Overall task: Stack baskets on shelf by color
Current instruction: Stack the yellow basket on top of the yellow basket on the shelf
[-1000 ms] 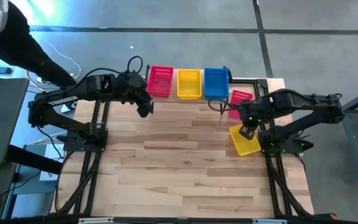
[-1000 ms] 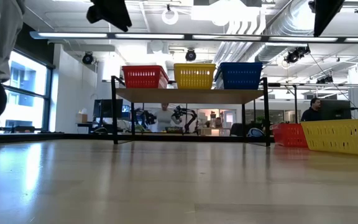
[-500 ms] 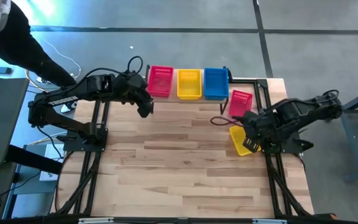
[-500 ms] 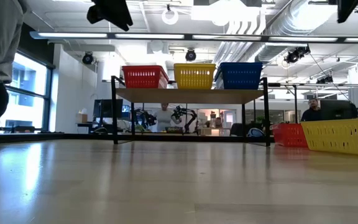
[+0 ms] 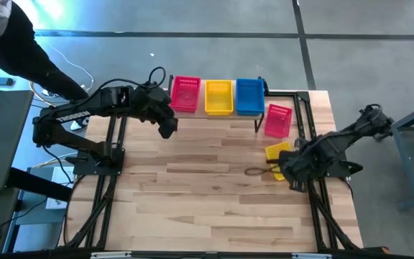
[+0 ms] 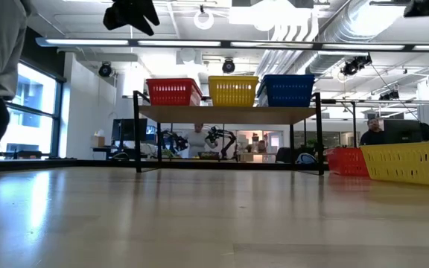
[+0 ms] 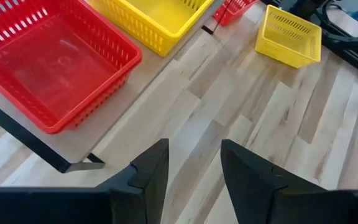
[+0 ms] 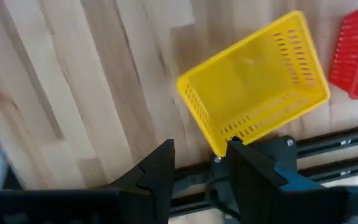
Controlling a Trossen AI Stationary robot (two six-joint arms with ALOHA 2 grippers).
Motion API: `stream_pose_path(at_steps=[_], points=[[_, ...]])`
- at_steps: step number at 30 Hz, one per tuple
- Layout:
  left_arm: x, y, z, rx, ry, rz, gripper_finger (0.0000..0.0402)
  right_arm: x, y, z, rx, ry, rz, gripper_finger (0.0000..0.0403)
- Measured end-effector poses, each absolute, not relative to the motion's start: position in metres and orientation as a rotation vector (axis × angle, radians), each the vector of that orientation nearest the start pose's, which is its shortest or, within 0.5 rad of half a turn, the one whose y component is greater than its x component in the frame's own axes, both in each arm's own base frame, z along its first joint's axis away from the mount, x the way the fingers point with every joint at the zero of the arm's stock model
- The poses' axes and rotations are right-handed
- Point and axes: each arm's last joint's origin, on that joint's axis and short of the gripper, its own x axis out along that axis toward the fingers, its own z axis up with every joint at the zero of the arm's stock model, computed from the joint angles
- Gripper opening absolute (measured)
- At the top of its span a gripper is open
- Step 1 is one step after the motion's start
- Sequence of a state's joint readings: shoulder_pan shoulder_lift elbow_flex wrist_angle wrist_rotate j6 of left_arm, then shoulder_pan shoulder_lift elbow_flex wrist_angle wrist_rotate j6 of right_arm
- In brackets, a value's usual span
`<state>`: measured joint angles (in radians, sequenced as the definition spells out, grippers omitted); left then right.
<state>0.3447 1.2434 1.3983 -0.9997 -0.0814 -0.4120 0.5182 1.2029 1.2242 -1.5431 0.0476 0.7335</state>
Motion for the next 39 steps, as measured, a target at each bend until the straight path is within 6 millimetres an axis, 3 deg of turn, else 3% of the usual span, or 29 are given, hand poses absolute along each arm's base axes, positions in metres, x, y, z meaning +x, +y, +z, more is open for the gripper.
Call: stream_pose_path(at_steps=[13, 21, 31, 35, 39], points=[[0.218, 0.081, 0.378, -0.497, 0.751, 0.572, 0.0137, 0.146, 0.102, 0.251, -0.092, 1.537, 0.036, 0.013], [0.219, 0.081, 0.368, -0.502, 0.776, 0.577, 0.0136, 0.139, 0.098, 0.202, -0.041, 1.568, -0.012, 0.013], [0.222, 0.081, 0.363, -0.522, 0.793, 0.584, 0.0136, 0.125, 0.086, 0.163, -0.034, 1.611, -0.119, 0.0129], [0.222, 0.079, 0.363, -0.529, 0.791, 0.583, 0.0136, 0.123, 0.085, 0.156, 0.0, 1.606, -0.149, 0.0099], [0.223, 0.079, 0.363, -0.541, 0.788, 0.588, 0.0136, 0.124, 0.086, 0.158, 0.033, 1.593, -0.169, 0.0024]])
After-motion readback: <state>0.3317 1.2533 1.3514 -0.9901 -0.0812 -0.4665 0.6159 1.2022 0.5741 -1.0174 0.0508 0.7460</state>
